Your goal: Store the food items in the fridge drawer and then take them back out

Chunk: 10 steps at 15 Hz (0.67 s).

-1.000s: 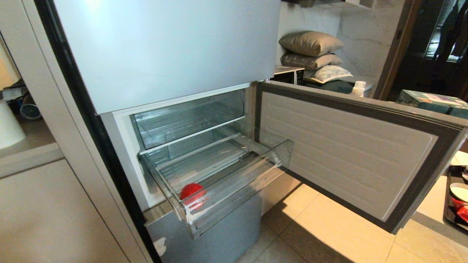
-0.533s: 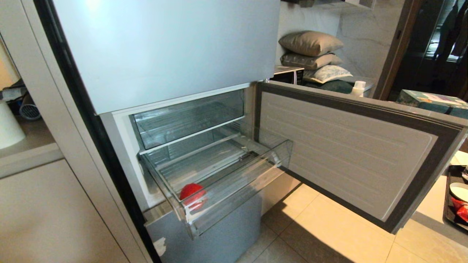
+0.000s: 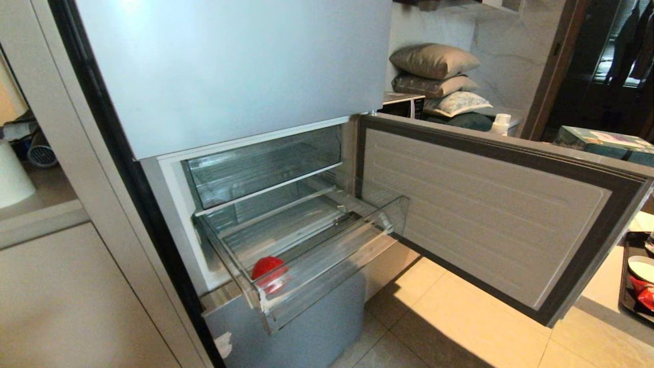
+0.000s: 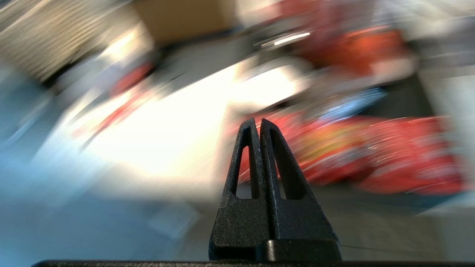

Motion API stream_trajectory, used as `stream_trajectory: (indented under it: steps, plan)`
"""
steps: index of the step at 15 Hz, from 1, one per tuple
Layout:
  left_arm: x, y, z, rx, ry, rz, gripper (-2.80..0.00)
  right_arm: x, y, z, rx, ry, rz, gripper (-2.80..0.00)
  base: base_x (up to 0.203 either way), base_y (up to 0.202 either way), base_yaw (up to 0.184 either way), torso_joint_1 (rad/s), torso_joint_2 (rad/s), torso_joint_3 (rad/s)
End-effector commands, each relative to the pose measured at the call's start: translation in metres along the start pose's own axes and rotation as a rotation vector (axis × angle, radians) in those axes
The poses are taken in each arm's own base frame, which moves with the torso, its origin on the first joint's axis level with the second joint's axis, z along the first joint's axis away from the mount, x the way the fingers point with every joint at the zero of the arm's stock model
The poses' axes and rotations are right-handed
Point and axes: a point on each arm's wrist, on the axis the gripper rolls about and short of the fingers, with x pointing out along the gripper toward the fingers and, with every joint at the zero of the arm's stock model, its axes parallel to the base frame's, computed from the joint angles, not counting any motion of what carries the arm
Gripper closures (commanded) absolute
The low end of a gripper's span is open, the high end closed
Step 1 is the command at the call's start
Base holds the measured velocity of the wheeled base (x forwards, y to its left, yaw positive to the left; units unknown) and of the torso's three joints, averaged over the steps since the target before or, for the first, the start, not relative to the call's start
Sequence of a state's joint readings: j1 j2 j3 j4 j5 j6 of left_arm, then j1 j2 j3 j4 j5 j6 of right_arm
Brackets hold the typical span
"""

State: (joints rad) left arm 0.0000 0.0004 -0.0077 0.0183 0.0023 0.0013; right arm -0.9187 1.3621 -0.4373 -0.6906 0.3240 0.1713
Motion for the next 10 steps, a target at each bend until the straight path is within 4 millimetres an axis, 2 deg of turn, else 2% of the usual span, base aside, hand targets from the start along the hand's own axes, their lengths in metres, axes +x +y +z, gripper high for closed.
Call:
stream_trajectory:
  steps: [1, 3, 6, 10]
  plan:
    - [0.0, 0.0, 0.0, -0.001, -0.002, 0.001, 0.0, -0.074, 0.057, -0.029, -0.104, -0.078, 0.314, 0.0, 0.0, 0.0, 0.0, 0.0, 0.0, 0.0]
    - [0.0, 0.0, 0.0, -0.001, -0.002, 0.001, 0.0, -0.116, 0.068, -0.06, -0.149, -0.088, 0.524, 0.0, 0.0, 0.0, 0.0, 0.0, 0.0, 0.0]
    - [0.0, 0.0, 0.0, 0.0, -0.002, 0.001, 0.0, -0.158, 0.054, -0.092, -0.204, -0.131, 0.682, 0.0, 0.0, 0.0, 0.0, 0.0, 0.0, 0.0]
    - [0.0, 0.0, 0.0, 0.0, -0.002, 0.001, 0.0, -0.18, 0.022, -0.137, -0.356, -0.122, 0.628, 0.0, 0.0, 0.0, 0.0, 0.0, 0.0, 0.0]
